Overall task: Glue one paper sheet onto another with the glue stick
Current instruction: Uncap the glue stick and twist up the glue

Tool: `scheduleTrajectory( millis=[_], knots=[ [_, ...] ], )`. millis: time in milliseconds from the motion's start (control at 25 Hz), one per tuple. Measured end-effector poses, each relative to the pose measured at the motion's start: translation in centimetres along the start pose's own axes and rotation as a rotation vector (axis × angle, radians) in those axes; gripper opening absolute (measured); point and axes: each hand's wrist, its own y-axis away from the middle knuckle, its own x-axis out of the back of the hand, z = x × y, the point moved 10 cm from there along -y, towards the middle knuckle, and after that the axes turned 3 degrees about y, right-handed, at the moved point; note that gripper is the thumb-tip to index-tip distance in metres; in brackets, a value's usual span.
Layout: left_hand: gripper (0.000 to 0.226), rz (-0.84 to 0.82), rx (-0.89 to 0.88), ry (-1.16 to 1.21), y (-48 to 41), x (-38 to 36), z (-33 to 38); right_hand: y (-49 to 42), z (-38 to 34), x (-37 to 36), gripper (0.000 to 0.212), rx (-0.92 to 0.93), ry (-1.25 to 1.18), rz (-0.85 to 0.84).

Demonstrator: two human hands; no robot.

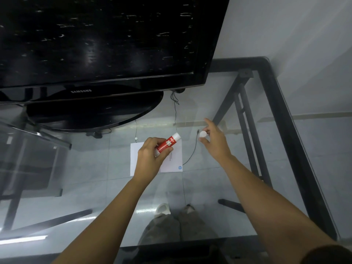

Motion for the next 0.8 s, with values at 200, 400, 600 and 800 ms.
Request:
scheduleTrajectory(
  millis=[200, 400, 600, 800],
  knots=[
    [0.031, 0.023, -0.003, 0.036, 0.0, 0.9, 0.4, 0.6, -0.7, 0.5, 0.078, 0.015, 0.046, -0.035],
    [0.039, 0.073, 0.02, 0.206, -0.3, 2.8, 3.2, 4.2, -6.2, 5.0, 0.026, 0.081, -0.153, 0.093],
    [0.048, 0.085, -0.024, 0.342, 0.6, 3.3, 7.2, 7.3, -10.4, 4.5, 0.021, -0.014, -0.543, -0.021],
    [0.046, 0.025, -0.104, 0.33, 1.1, 3.5, 9.7, 7.4, -12.9, 4.9, 0.02, -0.014, -0.744, -0.033]
  ],
)
